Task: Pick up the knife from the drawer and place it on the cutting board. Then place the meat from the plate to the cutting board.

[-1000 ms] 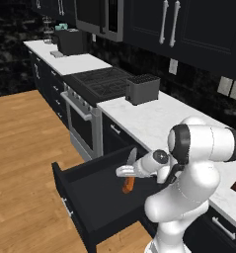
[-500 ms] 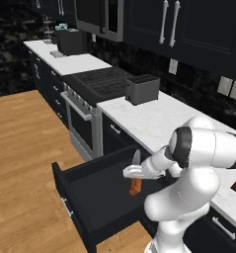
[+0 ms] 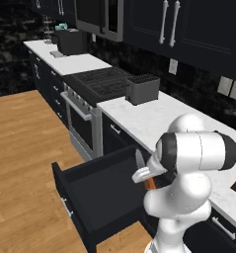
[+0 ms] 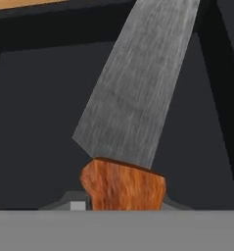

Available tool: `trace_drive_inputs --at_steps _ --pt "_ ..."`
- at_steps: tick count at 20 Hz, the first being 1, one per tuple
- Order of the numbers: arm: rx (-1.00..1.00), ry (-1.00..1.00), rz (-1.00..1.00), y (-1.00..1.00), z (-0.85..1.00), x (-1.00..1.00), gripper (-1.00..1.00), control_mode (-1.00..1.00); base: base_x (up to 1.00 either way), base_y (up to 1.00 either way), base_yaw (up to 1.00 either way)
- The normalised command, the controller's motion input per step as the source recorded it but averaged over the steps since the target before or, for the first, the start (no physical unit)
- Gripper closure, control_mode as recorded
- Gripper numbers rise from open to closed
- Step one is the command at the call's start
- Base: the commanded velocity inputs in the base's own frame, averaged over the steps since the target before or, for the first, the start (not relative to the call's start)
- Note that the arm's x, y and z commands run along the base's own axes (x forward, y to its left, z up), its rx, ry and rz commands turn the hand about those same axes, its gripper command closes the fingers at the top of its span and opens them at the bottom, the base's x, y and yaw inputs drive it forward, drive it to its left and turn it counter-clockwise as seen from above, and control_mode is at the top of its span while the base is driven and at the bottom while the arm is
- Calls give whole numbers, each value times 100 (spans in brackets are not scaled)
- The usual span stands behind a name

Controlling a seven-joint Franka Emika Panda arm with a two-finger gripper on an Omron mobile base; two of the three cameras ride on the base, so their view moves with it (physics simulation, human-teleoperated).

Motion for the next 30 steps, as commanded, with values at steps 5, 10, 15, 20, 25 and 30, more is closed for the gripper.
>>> trace_drive_inputs --at_steps 5,10,15,20,25,30 --pt "-21 16 0 0 100 5 100 -100 0 0 0" --pt "-11 3 0 0 100 0 100 -100 0 0 0" --pt "-6 0 0 0 100 0 100 -100 0 0 0" --pt "-4 0 0 0 100 0 100 -100 0 0 0" --pt "-2 0 0 0 100 0 100 -100 0 0 0" --pt "0 1 2 0 100 0 100 -100 0 0 0"
